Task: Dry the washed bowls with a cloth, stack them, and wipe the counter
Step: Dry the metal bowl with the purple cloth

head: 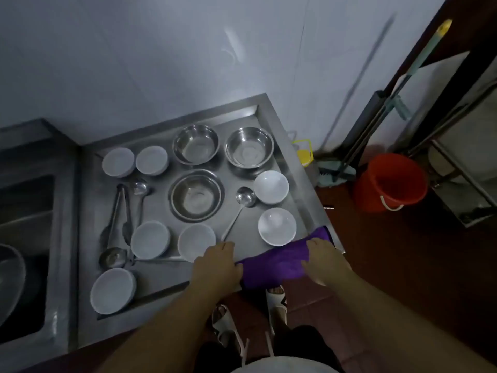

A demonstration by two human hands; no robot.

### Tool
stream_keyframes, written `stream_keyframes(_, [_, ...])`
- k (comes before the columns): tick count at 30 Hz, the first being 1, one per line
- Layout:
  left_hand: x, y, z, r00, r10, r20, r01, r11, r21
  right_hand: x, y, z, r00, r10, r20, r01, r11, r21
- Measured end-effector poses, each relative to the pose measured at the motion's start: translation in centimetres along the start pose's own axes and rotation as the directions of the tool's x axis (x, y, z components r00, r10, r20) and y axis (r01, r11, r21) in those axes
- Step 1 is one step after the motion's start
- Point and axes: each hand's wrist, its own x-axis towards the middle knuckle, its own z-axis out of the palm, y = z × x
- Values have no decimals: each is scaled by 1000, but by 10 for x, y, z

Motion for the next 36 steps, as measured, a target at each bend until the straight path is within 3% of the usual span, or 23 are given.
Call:
stream_keyframes(8, [3, 10, 30, 991, -85, 105, 91, 994, -54, 27, 17, 40, 979, -194, 65, 200, 974, -109])
stream_keyframes(13, [3, 12, 34, 985, -114, 131, 122, 991, -51, 35, 23, 47, 967, -247, -59, 231, 952, -201])
stream_keyframes(18, [2, 16, 24, 981, -147, 128, 154, 987, -47, 24, 18, 46, 948, -320, -7, 301, 900, -316])
stream_keyframes(21, [1, 16, 17, 979, -166, 120, 176, 982, -76, 14, 17, 32, 924, -382, 18, 380, 911, -160])
stream_keyframes(24, [1, 17, 5, 978, -179, 109, 191, 975, -117, 2, 9, -1, 924, -370, 92, 326, 892, 314])
stream_keyframes(27, [3, 18, -10, 978, -191, 84, 200, 972, -123, -9, -2, -31, 948, -278, 155, 90, 702, 707])
stream_keyframes(29, [7, 17, -21, 977, -204, 61, 212, 963, -169, -14, -8, -47, 953, -201, 227, -123, 429, 895])
stream_keyframes(32, [12, 14, -36, 974, -226, 23, 226, 951, -211, -18, -11, -70, 935, -195, 297, -310, -39, 950])
stream_keyframes(36, [14, 7, -48, 971, -238, -9, 229, 943, -242, -16, -17, -98, 943, -218, 250, -311, -316, 897])
